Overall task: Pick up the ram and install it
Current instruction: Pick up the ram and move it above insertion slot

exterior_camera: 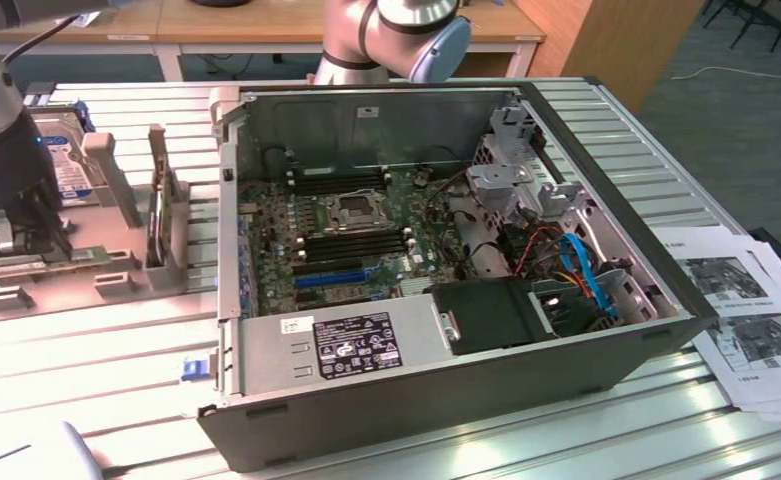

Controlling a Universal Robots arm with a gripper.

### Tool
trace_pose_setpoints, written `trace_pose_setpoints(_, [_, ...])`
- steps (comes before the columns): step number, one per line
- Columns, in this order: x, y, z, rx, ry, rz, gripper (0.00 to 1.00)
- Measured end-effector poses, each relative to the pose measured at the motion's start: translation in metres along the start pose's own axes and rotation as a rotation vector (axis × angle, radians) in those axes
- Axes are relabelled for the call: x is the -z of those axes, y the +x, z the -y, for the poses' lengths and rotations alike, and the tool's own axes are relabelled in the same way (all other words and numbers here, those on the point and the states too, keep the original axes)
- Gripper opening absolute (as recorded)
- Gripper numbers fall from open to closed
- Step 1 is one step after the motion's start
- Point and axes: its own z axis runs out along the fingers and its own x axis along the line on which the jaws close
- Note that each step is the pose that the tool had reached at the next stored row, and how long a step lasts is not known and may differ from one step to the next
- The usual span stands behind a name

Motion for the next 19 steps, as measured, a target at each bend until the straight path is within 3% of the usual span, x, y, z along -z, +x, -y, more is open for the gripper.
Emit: trace_pose_setpoints(19, [0.0242, -0.001, 0.0017, -0.003, -0.0118, 0.0007, 0.12])
